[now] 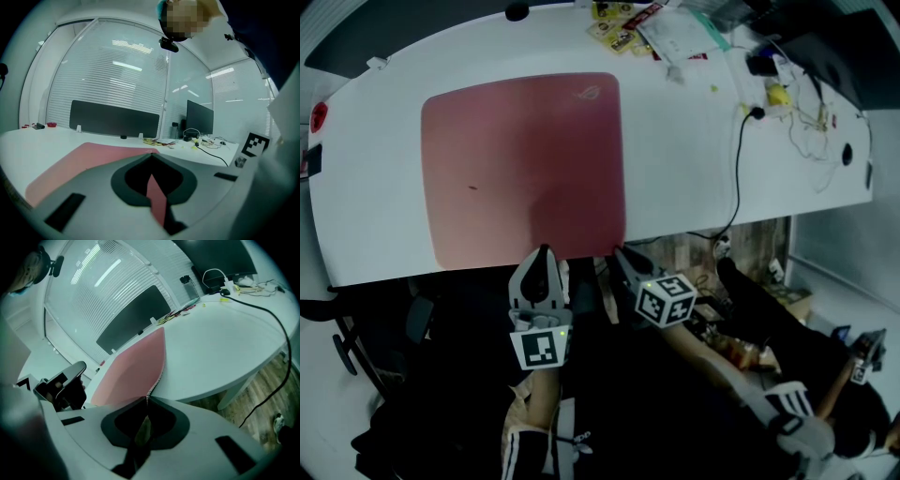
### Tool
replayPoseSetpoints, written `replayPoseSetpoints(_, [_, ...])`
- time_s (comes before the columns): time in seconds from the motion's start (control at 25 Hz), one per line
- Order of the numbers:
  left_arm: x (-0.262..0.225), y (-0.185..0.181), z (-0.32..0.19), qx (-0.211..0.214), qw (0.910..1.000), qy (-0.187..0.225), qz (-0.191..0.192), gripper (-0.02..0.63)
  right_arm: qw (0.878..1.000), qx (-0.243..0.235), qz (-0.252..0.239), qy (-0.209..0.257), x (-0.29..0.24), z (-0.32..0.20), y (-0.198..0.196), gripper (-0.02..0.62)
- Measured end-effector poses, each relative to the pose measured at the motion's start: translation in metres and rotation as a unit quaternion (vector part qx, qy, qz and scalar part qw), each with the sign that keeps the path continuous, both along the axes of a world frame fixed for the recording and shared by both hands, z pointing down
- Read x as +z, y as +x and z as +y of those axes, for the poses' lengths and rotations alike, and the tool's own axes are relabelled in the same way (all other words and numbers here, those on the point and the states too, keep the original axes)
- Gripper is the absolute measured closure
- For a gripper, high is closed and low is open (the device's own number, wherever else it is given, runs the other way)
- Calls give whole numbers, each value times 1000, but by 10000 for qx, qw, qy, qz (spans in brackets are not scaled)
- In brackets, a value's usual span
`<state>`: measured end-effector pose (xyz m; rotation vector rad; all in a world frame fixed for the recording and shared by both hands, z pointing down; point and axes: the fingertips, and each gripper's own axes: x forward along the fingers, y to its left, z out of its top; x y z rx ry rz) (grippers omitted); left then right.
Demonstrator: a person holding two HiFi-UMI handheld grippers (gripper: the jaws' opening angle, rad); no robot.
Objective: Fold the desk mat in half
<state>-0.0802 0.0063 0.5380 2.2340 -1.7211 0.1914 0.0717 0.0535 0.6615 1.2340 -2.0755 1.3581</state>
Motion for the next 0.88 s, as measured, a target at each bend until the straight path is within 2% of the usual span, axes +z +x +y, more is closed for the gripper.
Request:
replayPoseSetpoints(0.48, [-17,-6,-4,-160,9998,140,-27,604,9978,-518,-340,244,-28,-10,-24,580])
replayPoseSetpoints(0.88, [-33,-36,2,-650,9976,209,-139,604,9896,-1067,-522,815,-59,-44,-66,580])
